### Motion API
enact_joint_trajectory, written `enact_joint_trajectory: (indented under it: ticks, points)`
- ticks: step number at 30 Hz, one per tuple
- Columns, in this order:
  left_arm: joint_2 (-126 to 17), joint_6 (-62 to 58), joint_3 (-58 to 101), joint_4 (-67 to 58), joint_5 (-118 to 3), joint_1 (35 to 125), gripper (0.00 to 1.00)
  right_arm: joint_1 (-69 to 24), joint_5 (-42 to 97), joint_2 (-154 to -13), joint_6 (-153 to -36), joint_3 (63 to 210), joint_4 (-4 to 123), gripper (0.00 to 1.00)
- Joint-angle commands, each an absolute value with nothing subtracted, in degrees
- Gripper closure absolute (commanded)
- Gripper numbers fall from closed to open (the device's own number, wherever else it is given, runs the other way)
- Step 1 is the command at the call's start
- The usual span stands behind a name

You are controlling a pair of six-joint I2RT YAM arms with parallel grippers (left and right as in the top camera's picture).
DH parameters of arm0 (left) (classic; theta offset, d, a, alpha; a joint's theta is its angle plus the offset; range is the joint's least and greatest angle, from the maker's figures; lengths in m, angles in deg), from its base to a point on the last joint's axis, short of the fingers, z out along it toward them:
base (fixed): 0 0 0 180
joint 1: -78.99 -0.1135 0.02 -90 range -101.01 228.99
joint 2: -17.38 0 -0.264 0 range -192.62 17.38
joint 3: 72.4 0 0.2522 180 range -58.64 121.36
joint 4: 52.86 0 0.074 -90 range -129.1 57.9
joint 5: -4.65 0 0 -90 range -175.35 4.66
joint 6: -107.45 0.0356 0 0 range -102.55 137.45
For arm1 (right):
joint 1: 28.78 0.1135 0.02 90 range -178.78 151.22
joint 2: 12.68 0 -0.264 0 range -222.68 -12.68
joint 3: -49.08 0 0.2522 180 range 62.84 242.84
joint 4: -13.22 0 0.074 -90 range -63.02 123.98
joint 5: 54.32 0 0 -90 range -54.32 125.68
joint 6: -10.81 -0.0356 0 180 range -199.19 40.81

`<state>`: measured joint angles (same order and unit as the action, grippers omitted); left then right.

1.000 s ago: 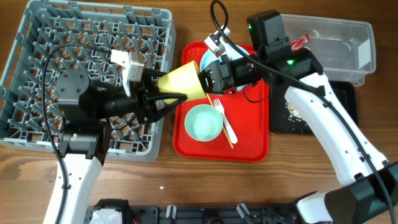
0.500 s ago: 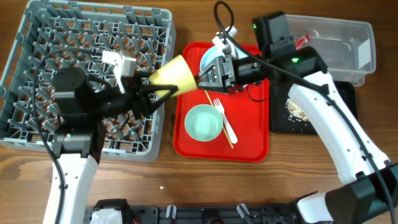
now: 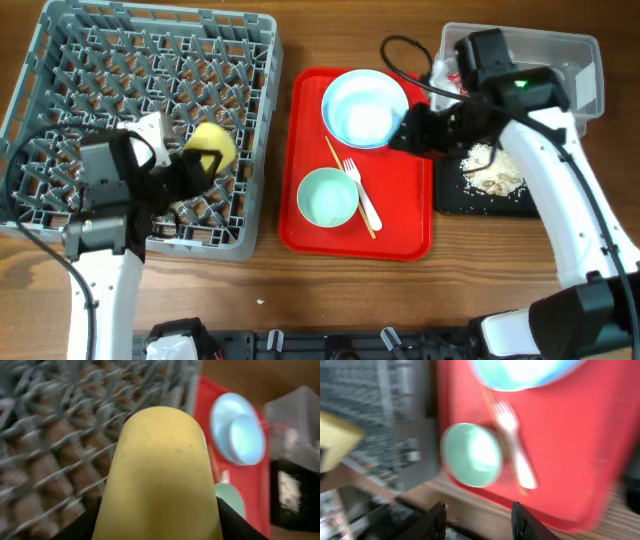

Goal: Sort waste into correct bins and load items into the dishwasher rack
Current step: 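Place the yellow cup into the dish rack with the left gripper, then grasp the green bowl on the red tray with the left gripper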

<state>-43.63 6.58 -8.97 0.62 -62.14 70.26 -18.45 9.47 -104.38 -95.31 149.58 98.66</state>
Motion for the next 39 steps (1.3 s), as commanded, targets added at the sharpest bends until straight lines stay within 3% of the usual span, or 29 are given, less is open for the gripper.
enact_joint_trajectory:
  ticks: [1,13,21,23,25,27,28,29,32,36,38,39]
  points:
    - [-42.04,4.22,-2.3,8.23,-72.53,68.6,0.96,-20.94,19.72,-98.92,-90.86,151.19,101.56,0.57]
    - [-49.21,3.3,1.33,18.04,-75.0,67.35,0.96,-25.09,21.77,-94.31,-88.01,151.39,104.65,0.57]
    - [-59.31,3.3,1.33,17.8,-76.68,67.35,0.96,-25.09,21.75,-94.31,-88.19,151.39,105.24,0.57]
    - [-61.64,3.3,1.33,17.49,-76.9,67.35,0.89,-25.09,21.75,-94.31,-88.19,151.39,105.28,0.57]
    - [-64.22,3.3,1.33,16.93,-76.9,67.35,0.76,-25.09,21.75,-94.31,-88.21,151.39,105.3,0.57]
    - [-66.08,3.3,1.33,16.64,-76.88,67.35,0.46,-25.09,21.75,-94.31,-88.19,151.39,105.52,0.57]
    - [-66.5,3.3,1.33,16.64,-76.88,67.35,0.27,-25.09,21.75,-94.31,-88.21,151.39,105.67,0.57]
    - [-66.58,3.3,1.33,16.64,-76.88,67.35,0.0,-25.09,21.75,-94.31,-88.21,151.39,105.76,0.57]
    - [-65.75,3.32,1.78,15.96,-76.88,67.35,0.0,-25.09,21.75,-94.31,-88.17,151.39,105.89,0.55]
    - [-62.19,3.28,5.3,16.27,-75.83,67.53,0.0,-25.09,21.75,-94.31,-88.19,151.39,106.07,0.3]
    - [-59.31,3.23,7.01,16.23,-75.19,68.32,0.0,-25.09,21.75,-94.31,-88.19,151.39,105.98,0.07]
    - [-57.54,3.21,7.62,16.16,-74.23,69.19,0.0,-25.09,21.75,-94.31,-88.19,151.39,105.85,0.0]
